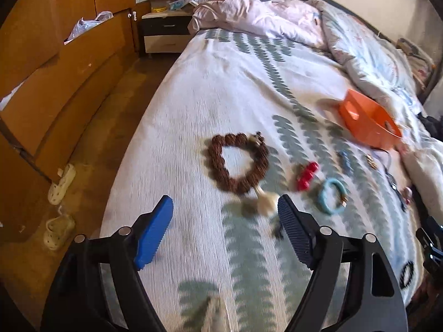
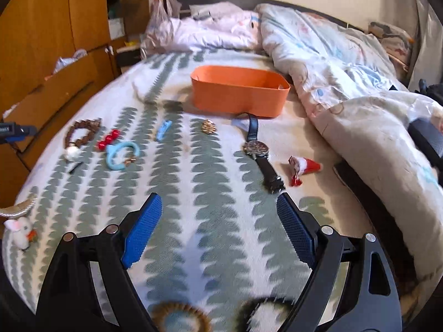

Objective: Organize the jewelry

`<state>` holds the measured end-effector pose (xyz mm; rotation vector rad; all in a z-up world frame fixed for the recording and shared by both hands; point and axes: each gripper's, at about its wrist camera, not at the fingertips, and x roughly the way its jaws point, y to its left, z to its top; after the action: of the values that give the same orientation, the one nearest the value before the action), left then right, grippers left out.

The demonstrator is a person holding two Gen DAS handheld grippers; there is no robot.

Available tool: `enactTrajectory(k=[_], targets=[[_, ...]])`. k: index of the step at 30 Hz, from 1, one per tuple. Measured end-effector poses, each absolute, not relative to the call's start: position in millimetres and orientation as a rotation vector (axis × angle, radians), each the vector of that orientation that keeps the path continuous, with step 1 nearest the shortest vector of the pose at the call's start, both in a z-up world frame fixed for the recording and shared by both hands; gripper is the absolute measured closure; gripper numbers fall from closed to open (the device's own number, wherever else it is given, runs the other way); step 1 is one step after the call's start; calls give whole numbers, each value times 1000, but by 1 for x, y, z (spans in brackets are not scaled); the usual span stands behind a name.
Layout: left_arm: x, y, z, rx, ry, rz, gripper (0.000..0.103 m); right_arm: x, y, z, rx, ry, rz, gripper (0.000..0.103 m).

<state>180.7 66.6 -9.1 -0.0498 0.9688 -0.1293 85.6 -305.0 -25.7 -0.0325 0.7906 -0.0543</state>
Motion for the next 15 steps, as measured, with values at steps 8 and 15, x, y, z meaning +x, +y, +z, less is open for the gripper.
enactTrajectory(k=[8,15], targets=[[223,59,-26,-19,1012,-98,26,148,-324,-39,-37,855,-79,17],[250,58,-45,-1,1065,-74,26,203,-332,-55,-13,948,-107,17]])
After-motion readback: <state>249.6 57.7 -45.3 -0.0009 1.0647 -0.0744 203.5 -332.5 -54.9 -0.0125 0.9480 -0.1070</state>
